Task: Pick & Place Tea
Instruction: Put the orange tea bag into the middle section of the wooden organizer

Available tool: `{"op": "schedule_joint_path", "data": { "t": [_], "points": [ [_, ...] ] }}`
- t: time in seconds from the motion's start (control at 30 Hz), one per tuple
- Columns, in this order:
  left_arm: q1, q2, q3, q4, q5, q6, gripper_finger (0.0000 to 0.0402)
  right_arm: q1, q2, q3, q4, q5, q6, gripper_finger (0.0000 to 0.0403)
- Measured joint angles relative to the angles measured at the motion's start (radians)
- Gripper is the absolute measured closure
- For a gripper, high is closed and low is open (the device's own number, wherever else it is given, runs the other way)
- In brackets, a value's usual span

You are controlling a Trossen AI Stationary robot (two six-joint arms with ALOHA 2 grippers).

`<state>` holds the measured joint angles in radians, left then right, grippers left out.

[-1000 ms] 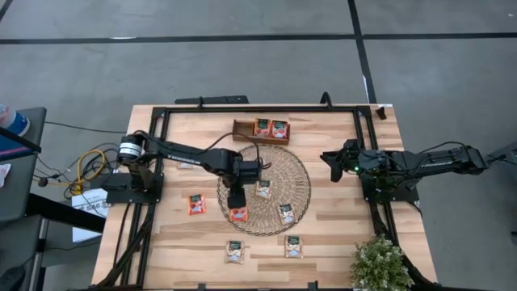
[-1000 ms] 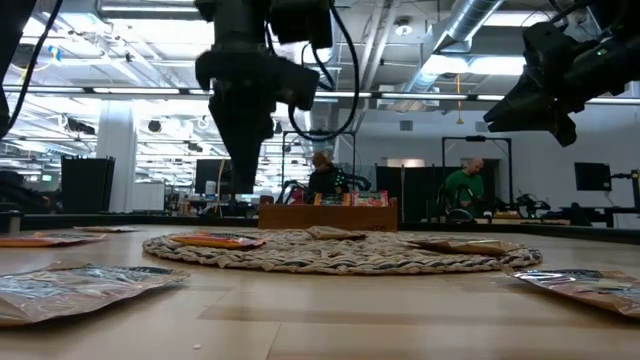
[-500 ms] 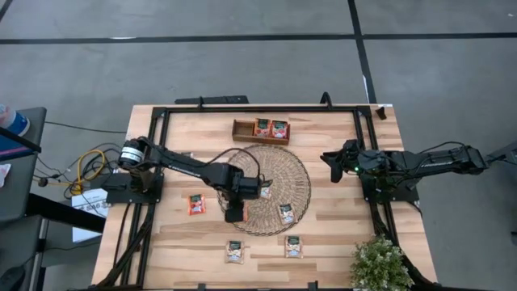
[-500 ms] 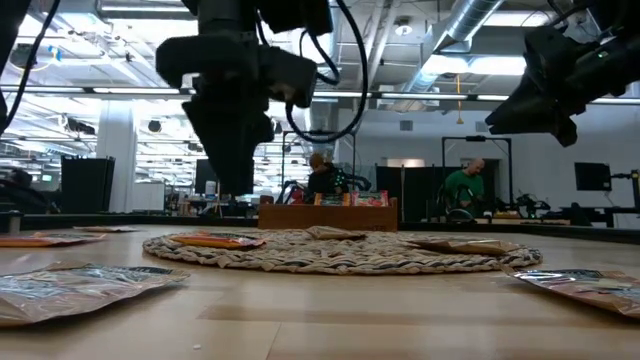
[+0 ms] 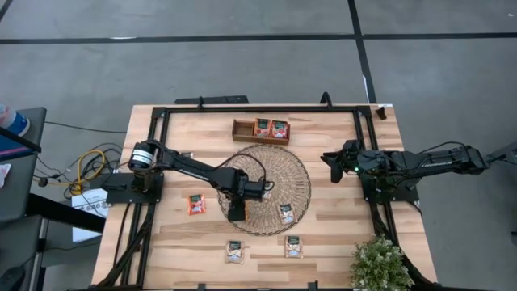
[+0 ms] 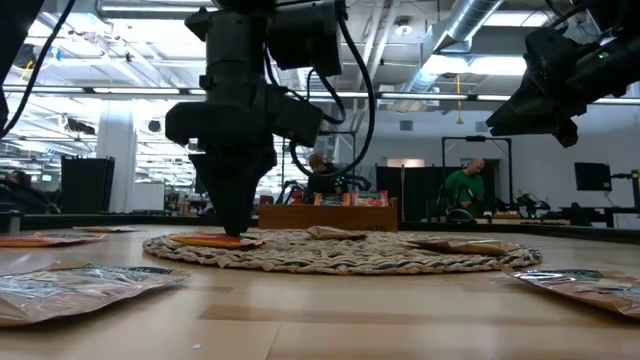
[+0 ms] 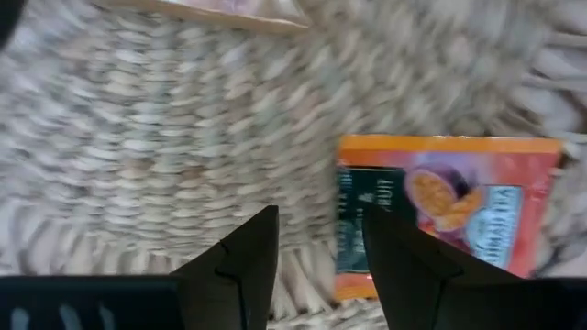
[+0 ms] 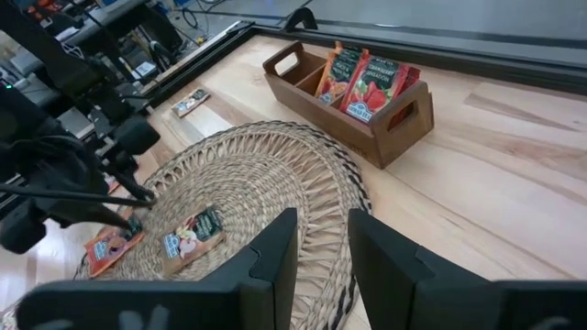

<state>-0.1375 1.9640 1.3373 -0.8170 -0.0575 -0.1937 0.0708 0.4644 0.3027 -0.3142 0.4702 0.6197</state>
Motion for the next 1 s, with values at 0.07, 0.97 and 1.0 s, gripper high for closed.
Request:
{"op": "schedule_joint_path", "data": {
  "t": [0.07,0.97,1.0],
  "points": [
    [0.0,0.0,0.0,0.0,-0.012,-0.003,0.025,0.0,0.0,0.0,0.0,0.0,0.0,0.031],
    [0.0,0.0,-0.033,0.042,0.089,-0.025,0.0294,0.001,0.0,0.0,0.0,-0.002,0.0,0.031],
    [0.0,-0.001,-0.036,0.044,0.093,-0.025,0.0293,0.001,0.0,0.0,0.0,-0.002,0.0,0.031]
  ]
}}
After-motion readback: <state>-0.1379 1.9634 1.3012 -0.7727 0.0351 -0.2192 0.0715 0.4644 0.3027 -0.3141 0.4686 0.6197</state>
